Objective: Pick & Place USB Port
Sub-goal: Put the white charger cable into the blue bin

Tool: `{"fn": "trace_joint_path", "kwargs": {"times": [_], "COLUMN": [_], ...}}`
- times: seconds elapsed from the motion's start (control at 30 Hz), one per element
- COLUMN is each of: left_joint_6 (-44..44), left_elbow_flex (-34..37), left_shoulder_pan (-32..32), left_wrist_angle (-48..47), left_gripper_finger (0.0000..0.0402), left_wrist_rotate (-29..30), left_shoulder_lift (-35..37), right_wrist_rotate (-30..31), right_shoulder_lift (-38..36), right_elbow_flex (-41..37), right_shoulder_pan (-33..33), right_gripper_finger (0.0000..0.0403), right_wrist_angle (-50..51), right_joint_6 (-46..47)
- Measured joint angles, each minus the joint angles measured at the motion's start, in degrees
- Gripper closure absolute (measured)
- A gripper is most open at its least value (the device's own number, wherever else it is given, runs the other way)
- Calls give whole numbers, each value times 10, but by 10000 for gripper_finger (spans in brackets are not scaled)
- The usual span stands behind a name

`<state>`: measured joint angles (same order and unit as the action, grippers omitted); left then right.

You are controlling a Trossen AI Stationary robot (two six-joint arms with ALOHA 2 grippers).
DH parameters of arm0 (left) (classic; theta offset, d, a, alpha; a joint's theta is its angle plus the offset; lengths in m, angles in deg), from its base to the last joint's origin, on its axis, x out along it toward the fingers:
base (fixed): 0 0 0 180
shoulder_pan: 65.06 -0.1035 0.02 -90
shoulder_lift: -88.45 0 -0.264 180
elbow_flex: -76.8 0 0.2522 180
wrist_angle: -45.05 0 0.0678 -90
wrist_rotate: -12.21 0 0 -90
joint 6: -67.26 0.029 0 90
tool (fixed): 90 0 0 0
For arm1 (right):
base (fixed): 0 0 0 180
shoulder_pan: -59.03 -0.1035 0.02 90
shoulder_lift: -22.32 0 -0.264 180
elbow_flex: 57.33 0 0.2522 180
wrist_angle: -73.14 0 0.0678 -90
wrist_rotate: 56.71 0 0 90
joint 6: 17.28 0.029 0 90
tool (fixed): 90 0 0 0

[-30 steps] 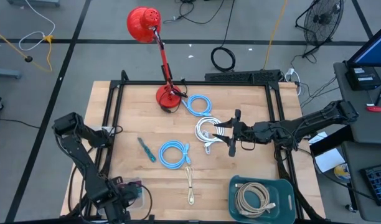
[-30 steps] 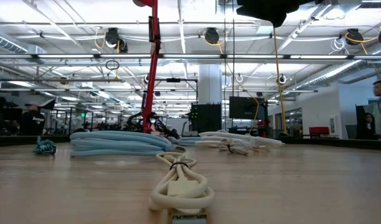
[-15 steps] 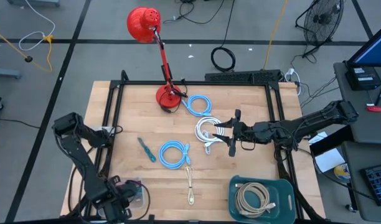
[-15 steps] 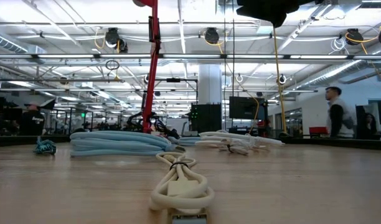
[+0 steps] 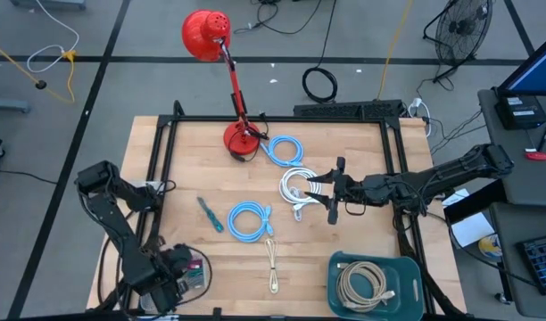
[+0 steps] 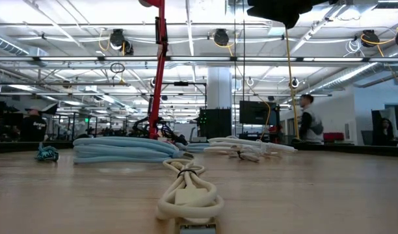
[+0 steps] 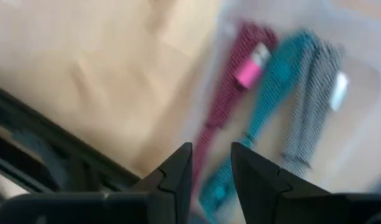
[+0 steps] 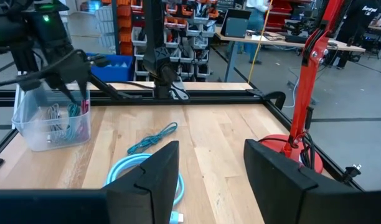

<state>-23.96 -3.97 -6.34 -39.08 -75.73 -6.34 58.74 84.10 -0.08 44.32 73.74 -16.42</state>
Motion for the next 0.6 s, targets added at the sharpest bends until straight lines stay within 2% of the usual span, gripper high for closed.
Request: {"fn": "trace_joint_path", "kwargs": {"times": [0.2, 0.47, 0.6], "left_joint_6": [10, 12, 12], "left_elbow_flex": [0, 0, 0], "left_shoulder_pan": [-12, -30, -39], "left_wrist_angle": [-58, -71, -79], "left_gripper_finger": [289, 289, 289], "left_wrist_rotate": [79, 163, 250], "left_shoulder_lift": [0, 29, 55], "right_wrist_rotate": [0, 0, 0], "right_shoulder_lift": [0, 0, 0], "right_elbow_flex": [0, 0, 0], "right_shoulder_pan": [0, 0, 0], "right_gripper_finger": [229, 230, 231], "right_wrist_angle": [2, 8, 10], "right_joint_6": [0, 0, 0]}}
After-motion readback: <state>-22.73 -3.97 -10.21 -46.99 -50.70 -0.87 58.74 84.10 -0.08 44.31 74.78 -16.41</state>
